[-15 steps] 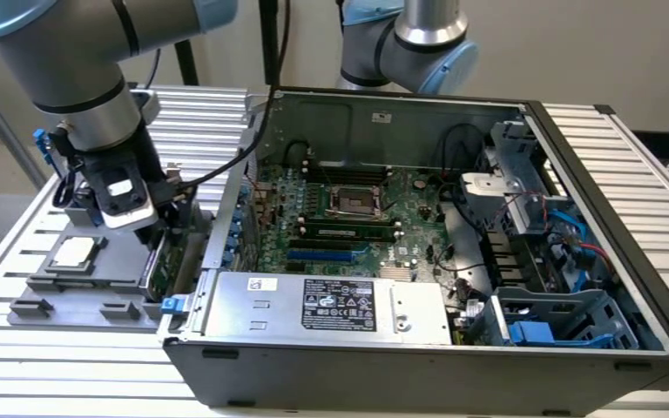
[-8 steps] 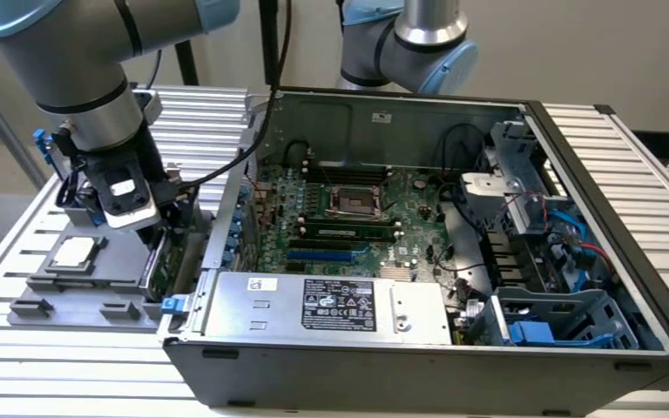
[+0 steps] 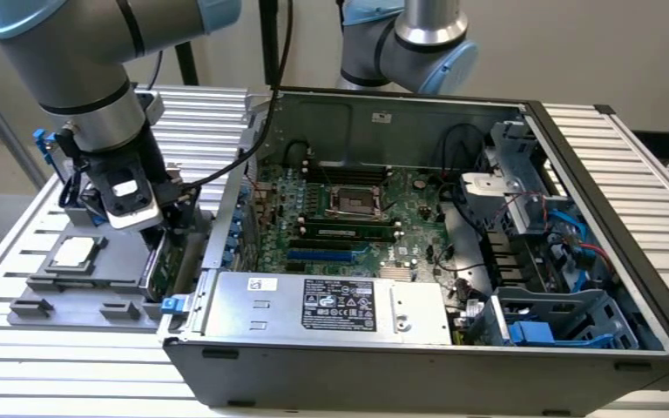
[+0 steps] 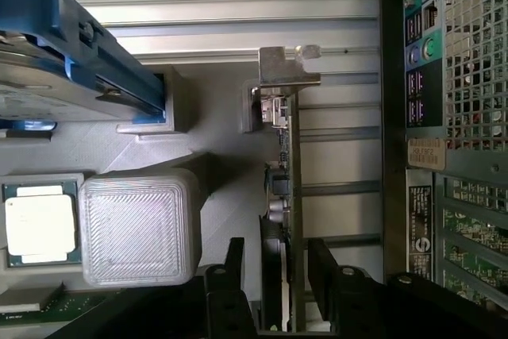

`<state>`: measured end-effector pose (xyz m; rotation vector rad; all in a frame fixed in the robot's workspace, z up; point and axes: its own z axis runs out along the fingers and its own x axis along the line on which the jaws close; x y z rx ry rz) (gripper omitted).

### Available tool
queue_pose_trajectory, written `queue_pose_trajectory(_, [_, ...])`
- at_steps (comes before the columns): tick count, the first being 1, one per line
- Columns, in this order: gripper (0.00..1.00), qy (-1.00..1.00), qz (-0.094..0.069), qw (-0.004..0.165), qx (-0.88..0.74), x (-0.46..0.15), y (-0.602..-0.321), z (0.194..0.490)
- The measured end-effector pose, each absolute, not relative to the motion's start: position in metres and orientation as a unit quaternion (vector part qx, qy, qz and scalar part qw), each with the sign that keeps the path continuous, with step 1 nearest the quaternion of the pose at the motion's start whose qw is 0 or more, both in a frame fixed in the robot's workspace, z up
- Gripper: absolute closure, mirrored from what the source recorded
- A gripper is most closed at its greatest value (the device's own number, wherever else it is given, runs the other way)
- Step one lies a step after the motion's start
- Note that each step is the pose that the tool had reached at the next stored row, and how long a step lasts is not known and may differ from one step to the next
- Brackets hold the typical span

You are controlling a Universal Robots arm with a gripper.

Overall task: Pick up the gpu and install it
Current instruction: 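Pick up the gpu and move the gpu toward the slot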

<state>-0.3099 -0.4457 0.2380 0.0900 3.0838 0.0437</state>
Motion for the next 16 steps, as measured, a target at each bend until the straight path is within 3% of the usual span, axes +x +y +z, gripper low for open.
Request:
queue_pose_trajectory(1, [0.54, 0.999, 0.014, 0.028, 0.029, -0.3099, -0.4457, 0.238])
queue_pose_trajectory(2, [0.61, 0.999, 0.014, 0.028, 0.029, -0.3098, -0.4457, 0.238])
queue_pose_trajectory(8, [0.64, 0.999, 0.014, 0.028, 0.029, -0.3097, -0.4457, 0.2379])
queue_pose_trajectory(9, [0.71, 0.999, 0.014, 0.028, 0.029, -0.3097, -0.4457, 0.238])
queue_pose_trajectory(16, [0.74, 0.999, 0.014, 0.028, 0.029, -0.3097, -0.4457, 0.238])
